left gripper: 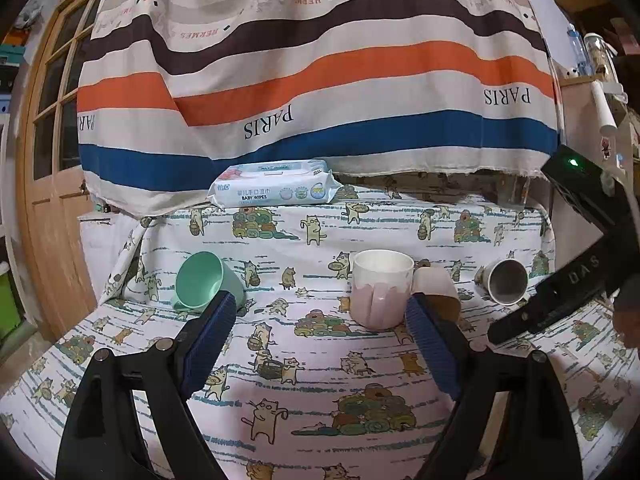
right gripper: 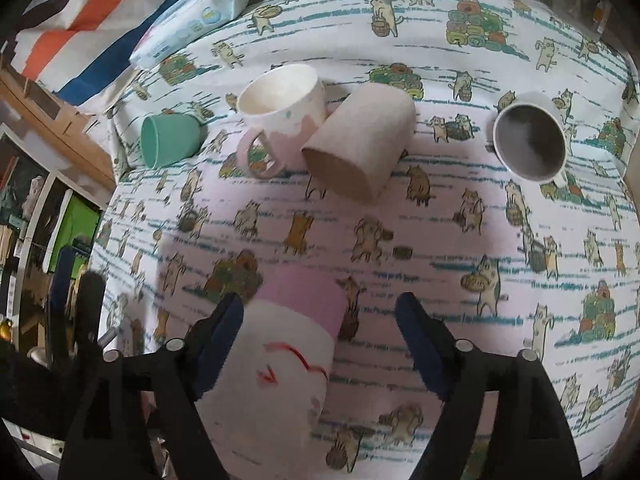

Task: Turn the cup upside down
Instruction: 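Lift the white mug with the right tool and turn it, then grasp the white mug with the left tool while the right tool releases it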

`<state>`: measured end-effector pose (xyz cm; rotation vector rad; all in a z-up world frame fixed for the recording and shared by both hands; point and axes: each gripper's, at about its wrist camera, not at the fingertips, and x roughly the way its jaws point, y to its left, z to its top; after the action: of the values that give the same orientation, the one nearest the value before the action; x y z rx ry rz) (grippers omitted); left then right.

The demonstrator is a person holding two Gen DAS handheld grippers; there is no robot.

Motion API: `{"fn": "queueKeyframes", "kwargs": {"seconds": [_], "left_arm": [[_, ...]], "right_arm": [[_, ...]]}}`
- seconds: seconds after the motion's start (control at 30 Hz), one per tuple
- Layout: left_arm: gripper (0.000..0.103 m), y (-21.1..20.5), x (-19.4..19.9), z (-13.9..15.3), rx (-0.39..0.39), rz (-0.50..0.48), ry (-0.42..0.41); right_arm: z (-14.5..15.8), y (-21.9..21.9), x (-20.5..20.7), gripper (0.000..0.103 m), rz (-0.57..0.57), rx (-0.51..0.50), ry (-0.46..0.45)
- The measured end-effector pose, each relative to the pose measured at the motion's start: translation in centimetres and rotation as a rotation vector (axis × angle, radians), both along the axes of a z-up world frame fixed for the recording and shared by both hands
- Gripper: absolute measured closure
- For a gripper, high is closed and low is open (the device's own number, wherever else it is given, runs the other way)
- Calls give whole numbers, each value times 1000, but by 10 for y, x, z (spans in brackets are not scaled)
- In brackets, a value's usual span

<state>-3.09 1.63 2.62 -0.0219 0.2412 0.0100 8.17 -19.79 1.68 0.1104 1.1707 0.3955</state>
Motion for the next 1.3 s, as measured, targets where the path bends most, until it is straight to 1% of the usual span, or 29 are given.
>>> {"fn": "queueKeyframes", "kwargs": {"seconds": [0.07,0.13,0.17,0.27,0.33,0.4,0.47,0.57,0.7,0.87,0.97,1.07,1.17,1.23,1.3], "left_arm": [[17,1,-3,0,-10,0,1],[17,1,-5,-2,-11,5,7],[17,1,-6,-4,-5,9,20],[17,0,-4,-12,8,-6,83],[17,-1,0,-19,8,-31,134],[17,-3,3,-25,1,-65,172],[17,-6,7,-30,-9,-85,198],[17,-12,14,-35,-22,-124,229],[17,-20,21,-37,-19,-155,267],[17,-24,22,-36,-6,-166,282],[17,-24,24,-33,-18,-183,302],[17,-25,26,-26,-33,-195,317],[17,-29,31,-21,-52,-212,360],[17,-32,36,-17,-67,-215,399],[17,-38,41,-15,-53,-196,428]], "right_arm": [[-4,1,-4,23,3,29,29],[-14,5,-8,23,7,30,51],[-19,6,-9,23,4,24,58],[-32,-2,-11,23,-43,62,76],[-35,-11,-14,23,-69,86,69],[-36,-17,-18,24,-69,112,64],[-38,-20,-21,32,-63,122,69],[-42,-21,-27,38,-58,123,71],[-46,-23,-31,39,-61,135,78],[-44,-26,-33,39,-54,128,57],[-46,-29,-34,39,-56,132,52],[-46,-32,-36,39,-60,124,28],[-45,-38,-39,39,-74,112,-26],[-39,-45,-44,39,-92,98,-120],[-31,-55,-54,38,-126,75,-262]]}}
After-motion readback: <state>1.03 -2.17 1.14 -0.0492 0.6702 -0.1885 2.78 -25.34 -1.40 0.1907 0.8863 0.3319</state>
